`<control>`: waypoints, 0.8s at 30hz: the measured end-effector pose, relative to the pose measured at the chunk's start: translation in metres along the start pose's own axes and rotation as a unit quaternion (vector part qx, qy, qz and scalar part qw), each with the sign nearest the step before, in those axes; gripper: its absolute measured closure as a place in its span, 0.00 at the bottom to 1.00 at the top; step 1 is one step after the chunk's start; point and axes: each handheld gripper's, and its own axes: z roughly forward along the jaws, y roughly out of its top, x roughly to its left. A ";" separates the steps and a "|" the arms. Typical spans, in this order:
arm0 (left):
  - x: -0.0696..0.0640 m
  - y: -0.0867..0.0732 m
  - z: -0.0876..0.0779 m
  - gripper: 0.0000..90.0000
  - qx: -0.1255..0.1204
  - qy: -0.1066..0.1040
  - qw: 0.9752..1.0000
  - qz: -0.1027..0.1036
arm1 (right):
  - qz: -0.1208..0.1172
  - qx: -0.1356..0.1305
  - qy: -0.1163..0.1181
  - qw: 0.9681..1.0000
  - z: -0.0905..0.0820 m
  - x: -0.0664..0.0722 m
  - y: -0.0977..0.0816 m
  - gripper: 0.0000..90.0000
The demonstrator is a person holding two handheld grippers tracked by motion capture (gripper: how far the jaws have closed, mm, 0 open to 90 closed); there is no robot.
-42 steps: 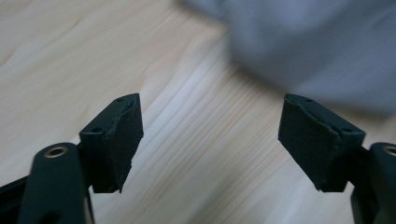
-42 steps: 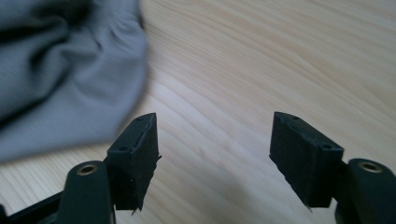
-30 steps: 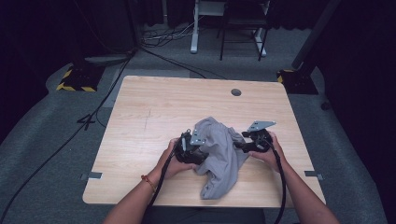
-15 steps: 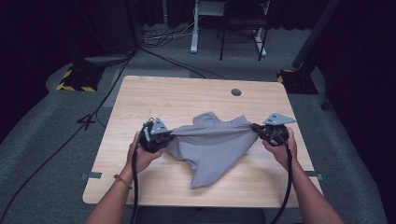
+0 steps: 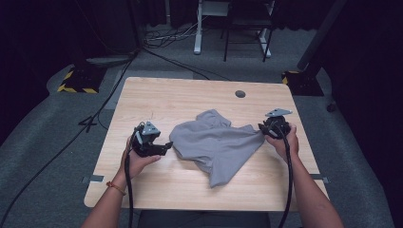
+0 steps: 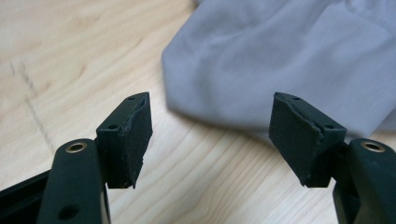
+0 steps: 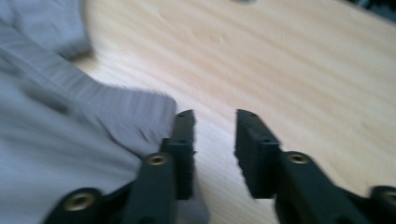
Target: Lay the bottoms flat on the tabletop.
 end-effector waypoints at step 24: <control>-0.009 0.023 0.065 0.37 0.055 0.014 0.998 0.034 | -0.171 0.007 0.210 0.962 0.024 0.127 0.053 0.79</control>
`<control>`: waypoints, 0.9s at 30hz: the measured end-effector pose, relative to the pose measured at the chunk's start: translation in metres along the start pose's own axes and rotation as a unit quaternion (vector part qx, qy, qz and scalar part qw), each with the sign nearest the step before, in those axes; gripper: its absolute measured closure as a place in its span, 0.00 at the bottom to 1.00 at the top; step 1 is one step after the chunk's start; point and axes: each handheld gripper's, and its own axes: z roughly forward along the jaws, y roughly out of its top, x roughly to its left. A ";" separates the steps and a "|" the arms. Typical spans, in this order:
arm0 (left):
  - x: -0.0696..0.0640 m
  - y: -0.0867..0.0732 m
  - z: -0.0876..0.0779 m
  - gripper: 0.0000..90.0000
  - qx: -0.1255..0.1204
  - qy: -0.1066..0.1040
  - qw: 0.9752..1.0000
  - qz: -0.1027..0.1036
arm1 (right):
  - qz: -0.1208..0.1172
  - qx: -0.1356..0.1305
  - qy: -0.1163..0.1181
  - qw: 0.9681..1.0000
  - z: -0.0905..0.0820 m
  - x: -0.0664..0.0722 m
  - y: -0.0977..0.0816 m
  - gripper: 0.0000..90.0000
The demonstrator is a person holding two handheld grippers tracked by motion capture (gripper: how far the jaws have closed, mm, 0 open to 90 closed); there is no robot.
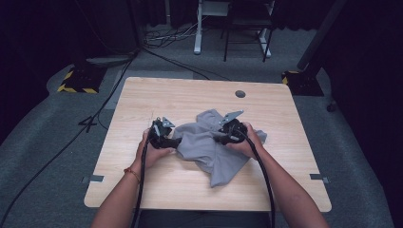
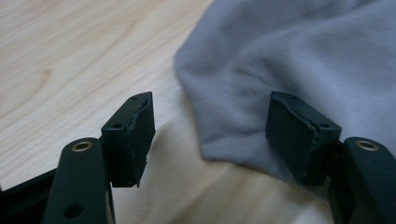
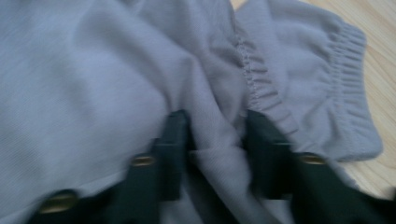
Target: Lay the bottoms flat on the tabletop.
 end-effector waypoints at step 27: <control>-0.031 0.008 -0.008 0.32 -0.038 -0.083 0.995 0.045 | 0.117 -0.072 -0.206 0.969 -0.084 -0.059 -0.060 0.84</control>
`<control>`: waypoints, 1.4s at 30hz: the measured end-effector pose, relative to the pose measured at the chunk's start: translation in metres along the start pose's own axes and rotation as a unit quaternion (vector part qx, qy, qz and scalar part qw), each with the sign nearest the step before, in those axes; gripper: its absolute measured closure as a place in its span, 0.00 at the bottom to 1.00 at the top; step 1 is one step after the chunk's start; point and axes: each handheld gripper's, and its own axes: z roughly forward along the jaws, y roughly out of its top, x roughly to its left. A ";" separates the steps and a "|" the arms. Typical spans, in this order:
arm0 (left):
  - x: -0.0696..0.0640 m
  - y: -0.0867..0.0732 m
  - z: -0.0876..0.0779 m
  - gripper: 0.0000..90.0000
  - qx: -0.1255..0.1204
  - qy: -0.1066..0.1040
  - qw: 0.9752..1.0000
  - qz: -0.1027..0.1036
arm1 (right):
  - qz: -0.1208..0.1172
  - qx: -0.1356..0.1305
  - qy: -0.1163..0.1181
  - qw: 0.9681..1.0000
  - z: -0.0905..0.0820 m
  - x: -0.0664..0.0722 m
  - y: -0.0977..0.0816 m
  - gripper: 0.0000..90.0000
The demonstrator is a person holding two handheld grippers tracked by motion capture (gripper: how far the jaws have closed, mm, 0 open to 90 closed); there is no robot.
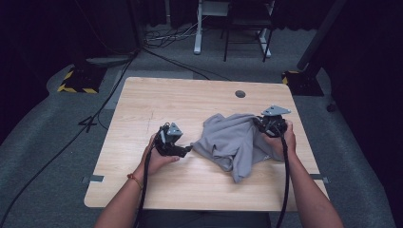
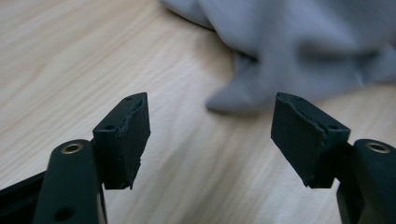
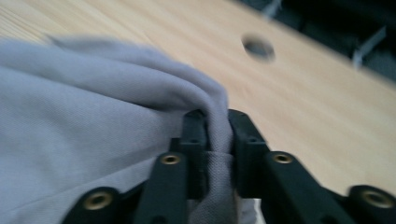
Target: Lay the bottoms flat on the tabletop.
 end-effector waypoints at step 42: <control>-0.018 0.009 -0.103 0.96 -0.129 0.050 0.990 0.025 | -0.098 -0.063 0.197 0.974 -0.023 0.116 0.016 1.00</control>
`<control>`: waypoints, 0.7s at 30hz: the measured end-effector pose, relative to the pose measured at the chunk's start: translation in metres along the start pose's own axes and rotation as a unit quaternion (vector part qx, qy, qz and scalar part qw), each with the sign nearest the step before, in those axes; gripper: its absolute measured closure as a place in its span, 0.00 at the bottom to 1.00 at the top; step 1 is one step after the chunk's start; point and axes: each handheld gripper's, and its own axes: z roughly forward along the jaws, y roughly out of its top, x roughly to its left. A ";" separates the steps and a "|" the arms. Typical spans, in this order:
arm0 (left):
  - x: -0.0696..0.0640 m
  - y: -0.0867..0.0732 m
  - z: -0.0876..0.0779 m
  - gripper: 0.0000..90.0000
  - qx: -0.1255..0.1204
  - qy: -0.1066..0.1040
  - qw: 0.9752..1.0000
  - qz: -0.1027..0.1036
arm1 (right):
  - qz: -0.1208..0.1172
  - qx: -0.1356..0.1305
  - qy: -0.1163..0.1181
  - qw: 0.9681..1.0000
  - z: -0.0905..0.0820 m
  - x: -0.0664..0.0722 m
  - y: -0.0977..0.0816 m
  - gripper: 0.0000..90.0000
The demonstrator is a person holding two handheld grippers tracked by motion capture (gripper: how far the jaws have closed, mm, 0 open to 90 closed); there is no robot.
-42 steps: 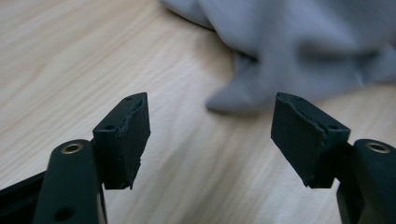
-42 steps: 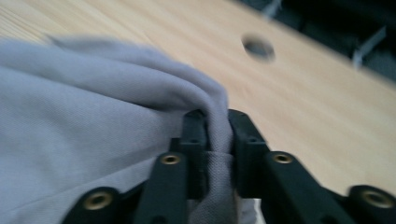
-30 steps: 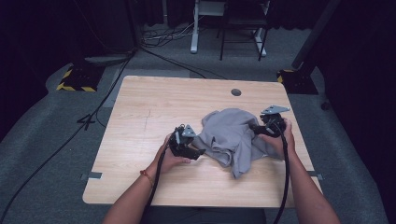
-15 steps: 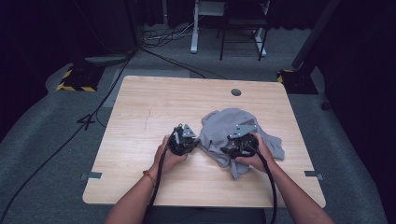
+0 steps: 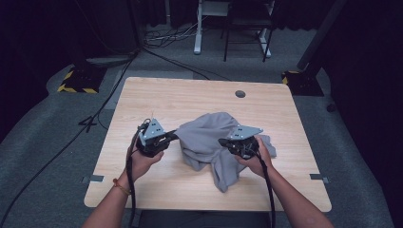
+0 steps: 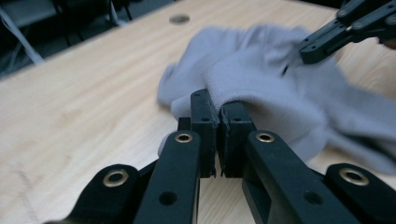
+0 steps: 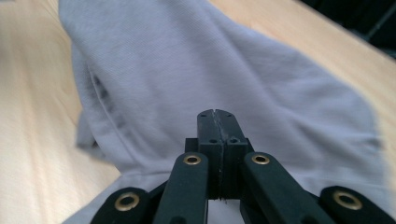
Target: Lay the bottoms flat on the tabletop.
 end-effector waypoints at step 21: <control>-0.016 -0.021 0.034 0.83 0.076 -0.032 0.996 0.045 | 0.045 0.116 -0.054 0.991 0.055 -0.064 -0.011 0.39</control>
